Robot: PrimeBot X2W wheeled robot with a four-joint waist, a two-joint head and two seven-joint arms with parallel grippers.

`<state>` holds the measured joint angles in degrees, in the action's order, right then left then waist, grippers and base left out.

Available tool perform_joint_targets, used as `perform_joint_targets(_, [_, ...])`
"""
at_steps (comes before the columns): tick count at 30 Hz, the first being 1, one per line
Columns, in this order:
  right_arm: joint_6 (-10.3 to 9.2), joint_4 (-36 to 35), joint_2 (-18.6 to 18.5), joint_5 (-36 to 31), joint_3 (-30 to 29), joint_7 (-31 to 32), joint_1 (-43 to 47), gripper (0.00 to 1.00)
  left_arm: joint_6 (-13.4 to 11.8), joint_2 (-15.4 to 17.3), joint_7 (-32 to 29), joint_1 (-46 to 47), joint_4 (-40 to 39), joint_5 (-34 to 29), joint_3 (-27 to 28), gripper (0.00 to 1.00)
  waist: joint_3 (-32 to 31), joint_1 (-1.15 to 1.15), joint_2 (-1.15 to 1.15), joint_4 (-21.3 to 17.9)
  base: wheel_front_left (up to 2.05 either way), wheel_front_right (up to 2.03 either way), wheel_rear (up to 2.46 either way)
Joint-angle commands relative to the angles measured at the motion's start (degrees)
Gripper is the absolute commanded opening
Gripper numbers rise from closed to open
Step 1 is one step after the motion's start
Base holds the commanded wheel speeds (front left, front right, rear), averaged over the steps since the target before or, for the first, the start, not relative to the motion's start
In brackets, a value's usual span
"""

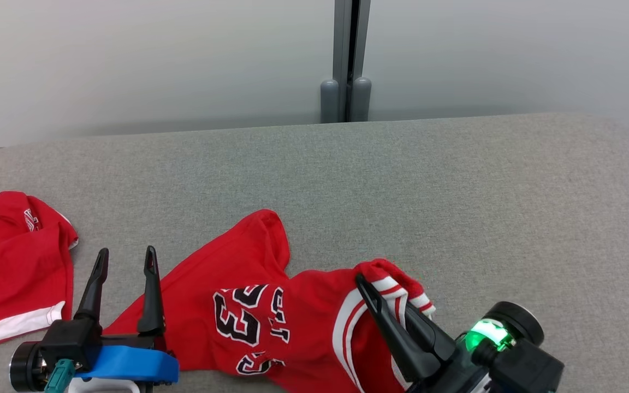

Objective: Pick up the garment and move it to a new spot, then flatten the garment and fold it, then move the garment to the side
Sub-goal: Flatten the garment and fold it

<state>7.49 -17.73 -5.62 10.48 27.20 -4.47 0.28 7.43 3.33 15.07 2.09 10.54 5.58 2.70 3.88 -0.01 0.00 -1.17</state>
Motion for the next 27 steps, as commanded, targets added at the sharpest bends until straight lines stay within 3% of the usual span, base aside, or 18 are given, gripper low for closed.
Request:
perform_joint_targets(1, [0.01, -1.9, 0.2, -0.1, -0.2, 0.9, 1.1, 0.0, 0.1, 0.3, 0.2, -0.1, -0.3, 0.2, 0.1, 1.0, 0.1, 0.01, 0.0, -0.1, 0.0, 0.0, 0.0])
perform_joint_targets(4, [0.01, -3.7, 0.0, -0.2, -1.3, 1.7, 1.6, 0.0, 0.1, 0.4, 0.2, 0.5, -0.4, 0.2, 0.0, 1.0, 0.5, 0.01, 0.0, -0.3, 0.0, 0.0, 0.0])
perform_joint_targets(8, [0.01, -0.9, -1.8, -1.7, -3.4, -0.9, -0.2, 0.0, 0.1, 0.4, 0.2, 1.3, -0.4, 0.3, -0.6, 1.0, 1.2, 0.01, 0.0, 0.1, 0.0, 0.0, 0.0])
perform_joint_targets(16, [0.02, 12.0, -3.4, -1.4, -6.5, -8.2, -7.9, 0.0, 0.1, 0.7, 0.2, 2.3, -0.3, 0.5, -0.7, 1.0, 2.8, 0.01, 0.0, 0.8, 0.0, 0.0, 0.0])
perform_joint_targets(27, [0.01, 31.1, -6.4, -2.1, -8.8, -10.7, -28.1, 0.0, 0.1, 0.5, 0.1, 4.8, 0.0, 0.9, -2.5, 1.0, 5.2, 0.01, 0.0, 3.8, 0.0, 0.0, 0.0])
